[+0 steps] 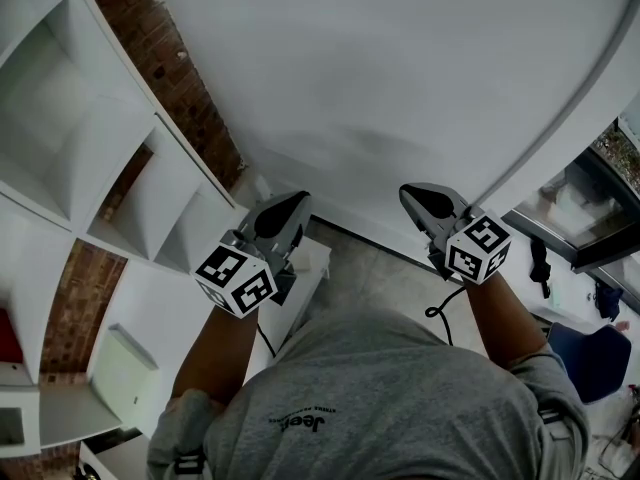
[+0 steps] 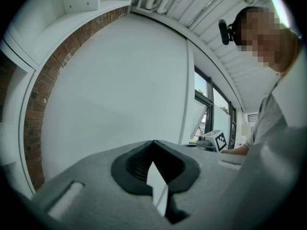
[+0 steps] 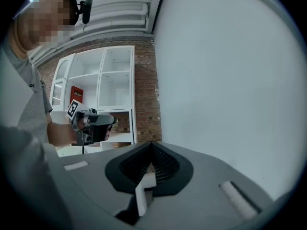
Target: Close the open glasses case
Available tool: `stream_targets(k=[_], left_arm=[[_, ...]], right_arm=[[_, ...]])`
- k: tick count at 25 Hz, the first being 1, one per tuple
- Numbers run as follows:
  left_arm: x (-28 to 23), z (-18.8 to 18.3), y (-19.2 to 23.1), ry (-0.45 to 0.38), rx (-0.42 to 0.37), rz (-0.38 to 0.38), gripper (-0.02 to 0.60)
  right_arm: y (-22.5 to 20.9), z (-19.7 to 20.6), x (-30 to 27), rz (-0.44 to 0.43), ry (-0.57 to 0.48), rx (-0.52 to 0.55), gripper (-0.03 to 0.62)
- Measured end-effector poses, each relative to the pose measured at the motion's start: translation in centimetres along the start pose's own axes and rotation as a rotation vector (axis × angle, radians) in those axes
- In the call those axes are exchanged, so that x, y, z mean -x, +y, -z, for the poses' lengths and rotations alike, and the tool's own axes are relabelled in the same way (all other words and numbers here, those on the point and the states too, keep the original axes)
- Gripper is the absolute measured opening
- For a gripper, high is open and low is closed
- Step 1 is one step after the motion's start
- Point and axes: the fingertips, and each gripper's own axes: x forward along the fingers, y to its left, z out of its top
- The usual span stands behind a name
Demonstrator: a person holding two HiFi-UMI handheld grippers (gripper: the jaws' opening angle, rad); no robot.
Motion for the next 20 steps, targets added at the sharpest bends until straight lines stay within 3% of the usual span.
stream_targets(k=[20], left_arm=[[0.57,0.27,-0.24,-0.002,-0.002,0.005,-0.003]], right_arm=[[0.67,0.38,-0.24,-0.015,0.013,0.006,0.008]])
